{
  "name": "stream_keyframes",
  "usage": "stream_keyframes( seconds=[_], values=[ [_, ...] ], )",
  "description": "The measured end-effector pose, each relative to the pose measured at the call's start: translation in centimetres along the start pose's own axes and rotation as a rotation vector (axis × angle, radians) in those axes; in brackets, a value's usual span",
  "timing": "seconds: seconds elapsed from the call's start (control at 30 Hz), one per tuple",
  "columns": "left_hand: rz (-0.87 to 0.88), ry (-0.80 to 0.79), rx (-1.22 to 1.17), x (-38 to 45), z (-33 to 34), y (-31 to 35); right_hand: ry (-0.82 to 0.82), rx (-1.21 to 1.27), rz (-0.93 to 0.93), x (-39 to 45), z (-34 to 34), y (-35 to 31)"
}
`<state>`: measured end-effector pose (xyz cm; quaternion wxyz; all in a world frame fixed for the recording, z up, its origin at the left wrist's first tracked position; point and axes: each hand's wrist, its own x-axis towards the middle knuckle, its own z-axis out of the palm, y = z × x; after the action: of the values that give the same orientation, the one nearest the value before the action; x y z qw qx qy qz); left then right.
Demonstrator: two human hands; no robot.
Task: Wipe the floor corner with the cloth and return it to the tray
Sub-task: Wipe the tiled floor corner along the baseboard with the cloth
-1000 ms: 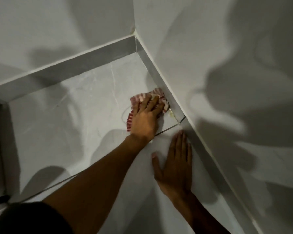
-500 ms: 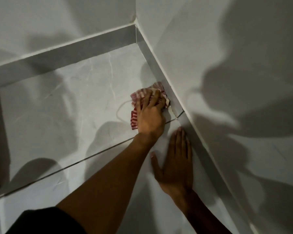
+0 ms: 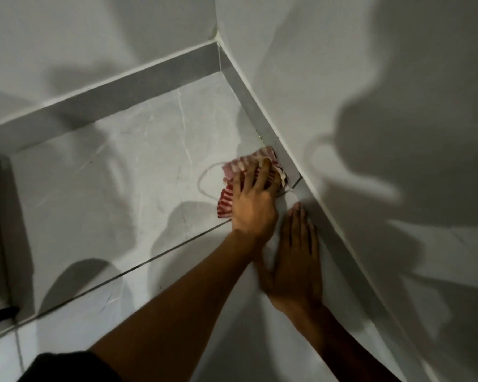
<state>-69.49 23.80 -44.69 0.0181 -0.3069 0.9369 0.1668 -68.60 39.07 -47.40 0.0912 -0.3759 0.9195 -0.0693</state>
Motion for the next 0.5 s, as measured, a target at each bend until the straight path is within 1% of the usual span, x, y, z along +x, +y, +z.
stream_keyframes(
  seconds=[0.07, 0.17, 0.23, 0.37, 0.43, 0.5],
  values=[
    [0.056, -0.017, 0.005, -1.1, 0.2, 0.4, 0.032, -0.003, -0.025, -0.1, 0.1, 0.2],
    [0.105, -0.009, 0.015, -1.1, 0.0, -0.8, 0.049, -0.006, -0.010, -0.1, 0.4, 0.3],
    [0.064, -0.013, -0.019, 0.6, -0.8, -1.6, 0.050, 0.003, 0.021, -0.1, 0.8, 0.3],
    [-0.095, -0.040, -0.002, 6.8, -3.9, -2.7, 0.060, -0.023, 0.049, -0.1, 1.6, 0.5],
    [-0.088, -0.077, 0.011, 8.4, -4.9, -3.5, 0.067, -0.046, 0.054, -0.1, 1.9, 0.6],
    [-0.040, -0.075, 0.007, 7.8, -4.9, -4.0, 0.065, -0.049, 0.055, 0.0, 1.9, 0.5]
  ],
)
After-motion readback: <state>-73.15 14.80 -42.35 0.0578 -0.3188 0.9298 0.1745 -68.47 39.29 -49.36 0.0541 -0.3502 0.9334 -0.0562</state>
